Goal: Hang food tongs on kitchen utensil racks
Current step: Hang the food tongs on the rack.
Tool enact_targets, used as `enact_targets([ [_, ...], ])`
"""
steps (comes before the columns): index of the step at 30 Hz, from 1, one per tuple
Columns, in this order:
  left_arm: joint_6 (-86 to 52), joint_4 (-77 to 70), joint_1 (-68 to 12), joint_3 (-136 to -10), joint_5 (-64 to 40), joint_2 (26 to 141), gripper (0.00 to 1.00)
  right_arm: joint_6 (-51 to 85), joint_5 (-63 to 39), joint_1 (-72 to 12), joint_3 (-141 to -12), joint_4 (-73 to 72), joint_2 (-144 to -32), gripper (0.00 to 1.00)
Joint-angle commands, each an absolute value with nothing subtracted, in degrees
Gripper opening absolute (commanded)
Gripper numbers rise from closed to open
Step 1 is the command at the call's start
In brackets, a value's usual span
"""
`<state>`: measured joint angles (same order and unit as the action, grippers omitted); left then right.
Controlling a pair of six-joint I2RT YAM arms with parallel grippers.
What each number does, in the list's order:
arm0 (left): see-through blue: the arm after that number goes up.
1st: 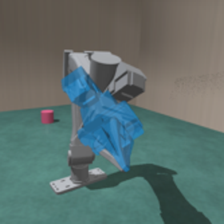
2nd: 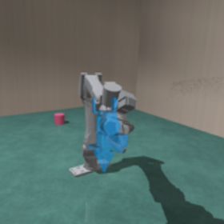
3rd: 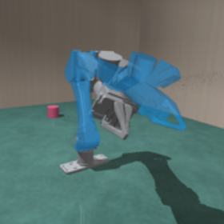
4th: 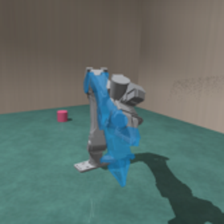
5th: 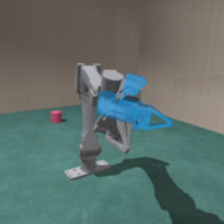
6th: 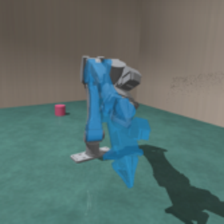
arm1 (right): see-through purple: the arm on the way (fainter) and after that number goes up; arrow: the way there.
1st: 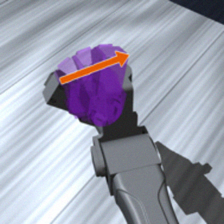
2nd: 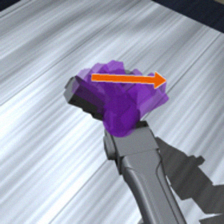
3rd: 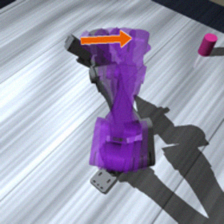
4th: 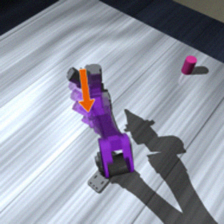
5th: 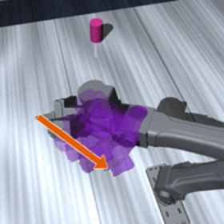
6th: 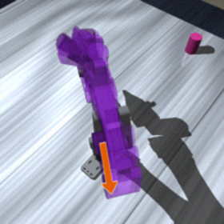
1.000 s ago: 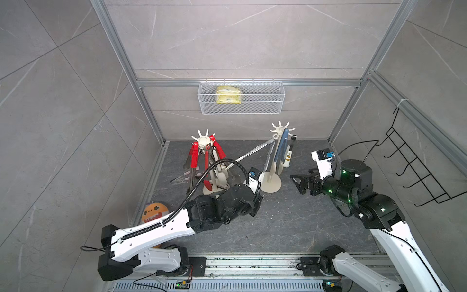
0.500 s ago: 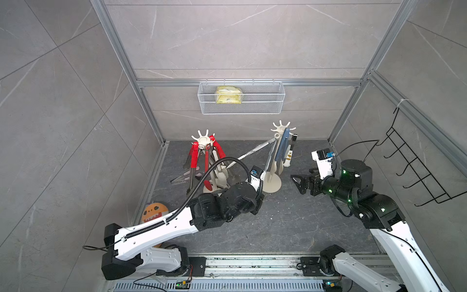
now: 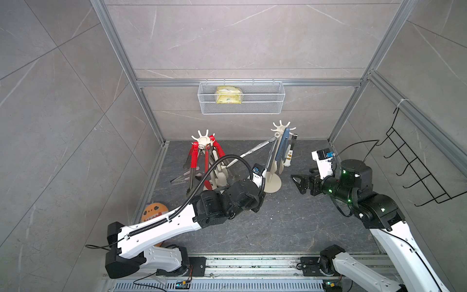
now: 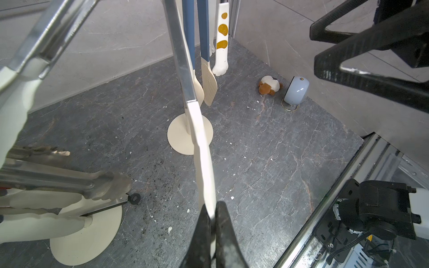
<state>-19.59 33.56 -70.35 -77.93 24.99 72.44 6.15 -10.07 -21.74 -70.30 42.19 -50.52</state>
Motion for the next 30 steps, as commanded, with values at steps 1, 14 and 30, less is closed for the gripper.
enact_targets([
  [1,-17.61,33.12,-69.98,-80.76,26.72,72.68,0.0,5.22,-9.49,-22.04,-70.76,42.51,-50.46,0.99],
  [14,-18.29,31.64,-69.96,-78.73,28.71,71.61,0.43,5.37,-9.47,-22.01,-70.66,42.96,-50.1,1.0],
  [30,-26.87,27.56,-69.96,-67.95,33.53,60.32,0.74,7.19,-13.62,-22.01,-67.98,42.54,-49.92,0.99],
])
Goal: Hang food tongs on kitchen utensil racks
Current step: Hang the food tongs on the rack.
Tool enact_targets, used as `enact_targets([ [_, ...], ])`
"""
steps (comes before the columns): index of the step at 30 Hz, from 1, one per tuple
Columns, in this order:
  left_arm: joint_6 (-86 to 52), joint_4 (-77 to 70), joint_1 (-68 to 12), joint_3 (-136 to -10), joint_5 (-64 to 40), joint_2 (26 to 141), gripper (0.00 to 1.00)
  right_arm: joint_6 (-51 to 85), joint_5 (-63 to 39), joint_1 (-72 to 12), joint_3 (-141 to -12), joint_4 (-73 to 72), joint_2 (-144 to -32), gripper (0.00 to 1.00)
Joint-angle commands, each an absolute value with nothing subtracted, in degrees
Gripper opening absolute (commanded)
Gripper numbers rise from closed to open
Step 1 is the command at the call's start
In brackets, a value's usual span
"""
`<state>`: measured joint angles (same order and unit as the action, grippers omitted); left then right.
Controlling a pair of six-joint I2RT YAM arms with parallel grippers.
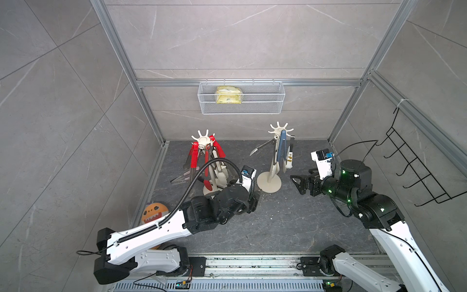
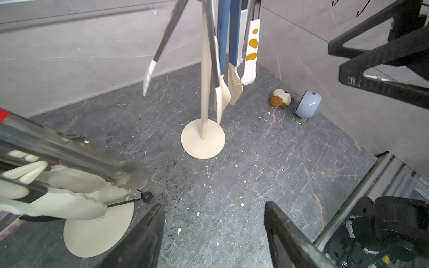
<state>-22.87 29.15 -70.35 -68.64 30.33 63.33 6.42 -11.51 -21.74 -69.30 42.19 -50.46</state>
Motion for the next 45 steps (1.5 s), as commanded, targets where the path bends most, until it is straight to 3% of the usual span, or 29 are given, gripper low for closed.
enact_targets([
  [1,-28.51,28.64,-70.01,-67.02,34.28,59.32,0.76,7.49,-14.2,-22.03,-67.49,42.46,-49.88,1.0],
  [8,-35.08,33.93,-69.96,-61.96,36.96,53.17,0.82,10.47,-21.91,-22.01,-62.17,39.68,-49.61,1.0],
  [10,-36.07,35.48,-70.0,-61.01,37.71,51.71,0.96,12.28,-24.52,-22.02,-59.42,37.85,-49.35,0.99],
  [12,-36.59,37.14,-69.97,-60.75,38.55,50.47,0.99,14.04,-27.26,-22.05,-56.39,36.0,-49.1,0.97],
  [20,-36.65,42.14,-69.96,-60.82,40.88,46.12,0.99,20.59,-29.34,-24.3,-45.72,29.93,-46.85,0.93],
  [25,-36.55,44.43,-69.97,-61.17,41.88,43.04,0.99,25.35,-23.05,-33.53,-40.63,24.4,-48.85,0.89],
  [32,-36.14,47.87,-69.97,-62.96,41.44,39.93,1.0,33.91,-17.74,-45.04,-37.54,11.56,-61.41,0.82],
  [45,-35.69,50.93,-69.96,-64.15,39.47,36.27,0.99,48.35,-15.08,-50.36,-37.4,-16.19,-86.11,0.69],
])
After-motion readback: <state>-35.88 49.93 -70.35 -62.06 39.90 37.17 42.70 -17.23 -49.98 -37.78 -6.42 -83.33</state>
